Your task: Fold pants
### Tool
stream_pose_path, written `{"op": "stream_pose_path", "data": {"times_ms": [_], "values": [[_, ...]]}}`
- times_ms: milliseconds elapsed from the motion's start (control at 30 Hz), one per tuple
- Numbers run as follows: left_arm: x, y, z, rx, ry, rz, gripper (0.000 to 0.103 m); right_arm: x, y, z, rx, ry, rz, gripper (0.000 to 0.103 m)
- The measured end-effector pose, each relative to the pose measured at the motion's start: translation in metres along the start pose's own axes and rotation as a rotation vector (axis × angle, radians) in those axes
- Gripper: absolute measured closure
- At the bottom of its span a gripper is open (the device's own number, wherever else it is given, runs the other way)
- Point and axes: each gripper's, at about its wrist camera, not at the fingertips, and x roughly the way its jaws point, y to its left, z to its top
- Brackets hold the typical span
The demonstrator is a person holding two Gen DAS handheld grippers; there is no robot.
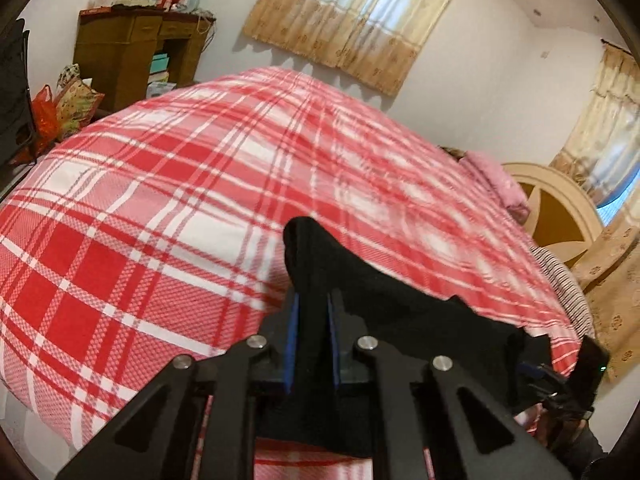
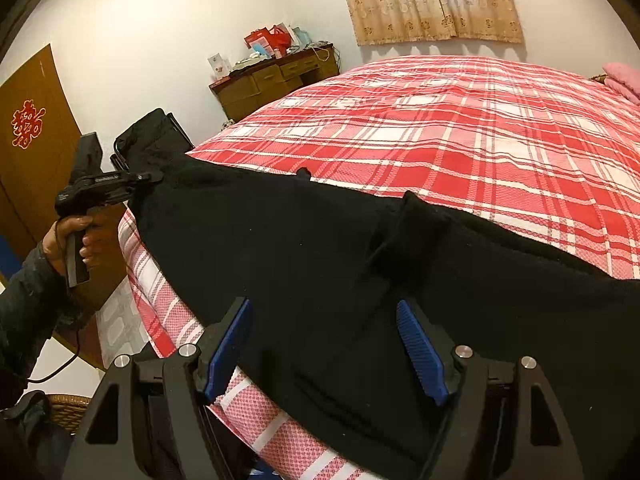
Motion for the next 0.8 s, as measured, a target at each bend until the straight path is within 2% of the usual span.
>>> {"op": "stream_pose_path", "data": {"times_ms": [367, 600, 800], "values": [[-0.017, -0.033, 0.004, -0.009, -0.044, -0.097, 0.091, -0.006, 0.000, 0.001, 0.007, -0.017, 0.001, 0.027], [-0.021, -0.067, 0.004, 0.031, -0.043, -0.147, 0.091, -0.011, 0.000, 0.002, 0.011, -0.031, 0.001, 0.027], [-0.024, -0.100, 0.003, 0.079, -0.047, -0.229, 0.091, -0.024, 0.002, 0.005, 0.003, -0.053, 0.008, 0.027]]}}
